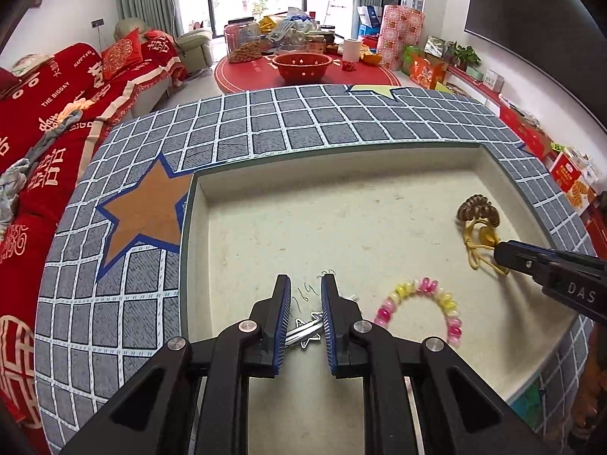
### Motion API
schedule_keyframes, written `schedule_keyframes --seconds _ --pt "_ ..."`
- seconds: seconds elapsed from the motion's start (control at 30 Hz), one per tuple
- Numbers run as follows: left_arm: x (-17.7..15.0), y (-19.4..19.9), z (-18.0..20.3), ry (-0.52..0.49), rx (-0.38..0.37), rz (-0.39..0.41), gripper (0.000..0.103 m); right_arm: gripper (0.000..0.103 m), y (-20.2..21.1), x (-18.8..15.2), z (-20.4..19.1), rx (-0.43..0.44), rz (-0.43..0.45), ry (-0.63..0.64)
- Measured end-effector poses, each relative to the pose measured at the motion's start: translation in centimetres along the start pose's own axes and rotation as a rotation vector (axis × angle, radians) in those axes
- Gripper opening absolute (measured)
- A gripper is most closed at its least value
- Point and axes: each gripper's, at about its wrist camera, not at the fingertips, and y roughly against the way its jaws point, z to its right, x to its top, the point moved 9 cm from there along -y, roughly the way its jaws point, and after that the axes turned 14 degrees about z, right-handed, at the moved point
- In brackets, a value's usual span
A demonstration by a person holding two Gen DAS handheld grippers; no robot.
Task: Organize jewelry
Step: 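Carry the clip and hair tie into the tray and open both grippers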
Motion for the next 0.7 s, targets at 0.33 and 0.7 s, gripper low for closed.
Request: schedule_keyframes --seconds 0.33,0.7 --pt "0.6 1.3 0.0 -0.043 0.044 0.028 0.031 0.05 0.6 0.1 -1.1 0.038 -0.007 -0.009" --pt "1.7 5.7 -0.5 0.018 0.018 0.09 0.071 0.078 6.0 1.5 -1.4 0.121 0.08 -0.099"
